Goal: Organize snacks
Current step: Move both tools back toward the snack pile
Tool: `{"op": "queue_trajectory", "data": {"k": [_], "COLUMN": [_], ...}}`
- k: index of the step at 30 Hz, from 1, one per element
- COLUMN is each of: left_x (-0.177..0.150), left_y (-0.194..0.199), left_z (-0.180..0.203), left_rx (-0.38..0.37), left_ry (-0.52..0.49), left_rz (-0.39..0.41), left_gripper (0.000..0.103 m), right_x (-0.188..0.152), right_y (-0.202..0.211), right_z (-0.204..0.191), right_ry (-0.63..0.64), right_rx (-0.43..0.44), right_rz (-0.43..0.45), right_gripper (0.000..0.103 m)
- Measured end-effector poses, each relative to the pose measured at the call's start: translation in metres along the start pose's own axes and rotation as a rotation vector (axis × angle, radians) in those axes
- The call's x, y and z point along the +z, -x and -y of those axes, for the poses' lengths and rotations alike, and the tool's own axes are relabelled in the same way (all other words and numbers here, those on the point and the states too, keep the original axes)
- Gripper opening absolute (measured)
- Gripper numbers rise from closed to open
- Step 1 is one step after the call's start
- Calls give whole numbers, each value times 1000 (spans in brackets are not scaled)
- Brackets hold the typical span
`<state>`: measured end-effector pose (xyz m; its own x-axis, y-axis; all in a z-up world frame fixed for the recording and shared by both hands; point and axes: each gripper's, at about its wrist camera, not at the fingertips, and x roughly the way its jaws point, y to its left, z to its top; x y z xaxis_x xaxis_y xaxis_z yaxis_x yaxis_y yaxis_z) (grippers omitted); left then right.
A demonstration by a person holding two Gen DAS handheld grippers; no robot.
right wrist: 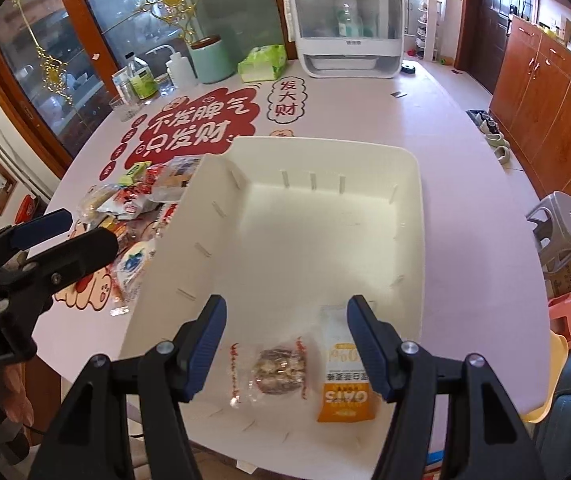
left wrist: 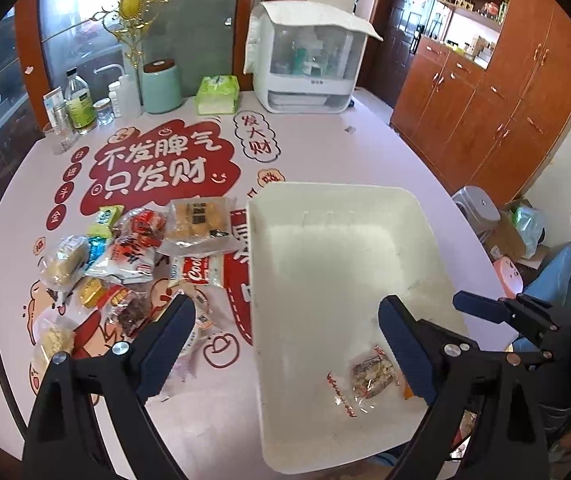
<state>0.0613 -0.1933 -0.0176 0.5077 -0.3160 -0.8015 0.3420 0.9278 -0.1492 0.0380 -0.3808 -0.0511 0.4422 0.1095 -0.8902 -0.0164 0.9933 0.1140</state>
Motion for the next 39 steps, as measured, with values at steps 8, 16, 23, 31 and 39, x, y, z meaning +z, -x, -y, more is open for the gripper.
{"op": "queue_trajectory", "data": {"k": [8,16,23,31,39], "left_x": [-2,-6,-3,3,-7], "left_y": [20,38,59,71,52], "left_z": [-31,-91,-152,-207,-258], "left_rx": [21,35,27,41,101], "left_ry": [-24,-23,18,56,82], "left_rz": [12,-42,-11,17,-37], "left_gripper": [92,93,97,100,100], "right_x": [3,14,28,45,68], "right_y": [3,6,9,7,-12], "right_z": [-35,-85,-135,-183,-211], "right_ry": [39,-3,-15,5,-27], "right_rx": [-46,-33,9,6,5], "right_rz": [0,40,85,89,39], "right_gripper": [63,63,63,63,63]}}
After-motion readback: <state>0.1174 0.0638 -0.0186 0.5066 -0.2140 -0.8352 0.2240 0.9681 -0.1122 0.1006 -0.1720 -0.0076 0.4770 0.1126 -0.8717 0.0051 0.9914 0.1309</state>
